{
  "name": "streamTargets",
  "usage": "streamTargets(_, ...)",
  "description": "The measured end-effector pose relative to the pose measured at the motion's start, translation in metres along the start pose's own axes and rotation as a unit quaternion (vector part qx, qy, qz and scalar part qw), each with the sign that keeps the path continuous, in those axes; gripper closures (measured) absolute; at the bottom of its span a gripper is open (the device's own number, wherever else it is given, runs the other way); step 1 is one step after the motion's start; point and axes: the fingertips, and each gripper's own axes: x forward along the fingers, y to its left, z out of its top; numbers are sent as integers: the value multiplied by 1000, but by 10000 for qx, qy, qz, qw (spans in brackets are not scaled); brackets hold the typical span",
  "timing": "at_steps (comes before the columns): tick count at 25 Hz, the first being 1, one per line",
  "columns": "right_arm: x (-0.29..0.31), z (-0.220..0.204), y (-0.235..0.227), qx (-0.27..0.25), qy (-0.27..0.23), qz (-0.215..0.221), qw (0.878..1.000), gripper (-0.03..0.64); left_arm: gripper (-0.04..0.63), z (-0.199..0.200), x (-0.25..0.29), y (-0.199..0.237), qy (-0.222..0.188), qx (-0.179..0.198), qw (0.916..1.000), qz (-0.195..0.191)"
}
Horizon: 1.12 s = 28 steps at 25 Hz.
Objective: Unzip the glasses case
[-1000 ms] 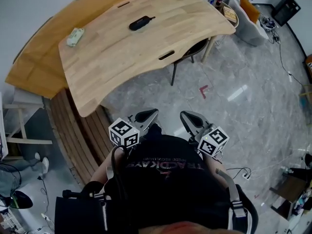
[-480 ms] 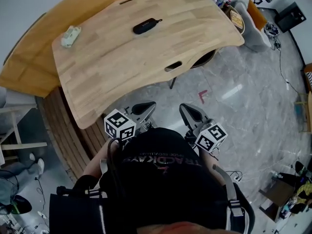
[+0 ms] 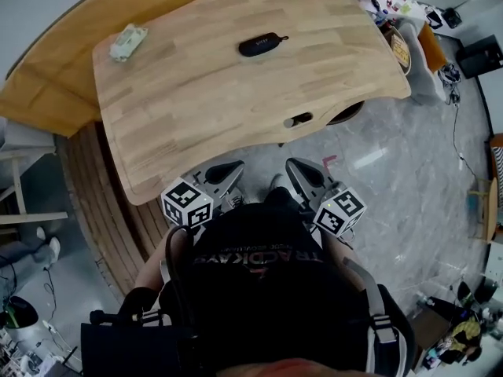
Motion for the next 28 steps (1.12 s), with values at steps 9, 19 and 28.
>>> streamTargets(9,49,18,-19,-336,300,752,9962,606,594,5,-4,38,-370,-6,9963,771)
streamTargets(19,78,82,-85,-613,490,1211,9895,606,594,68,51,49,-724,-167,9893,1257)
streamTargets(28,111,102,-150,-664,802,1488,9834,606,594,82,86,69,-809,-277,9788,1862)
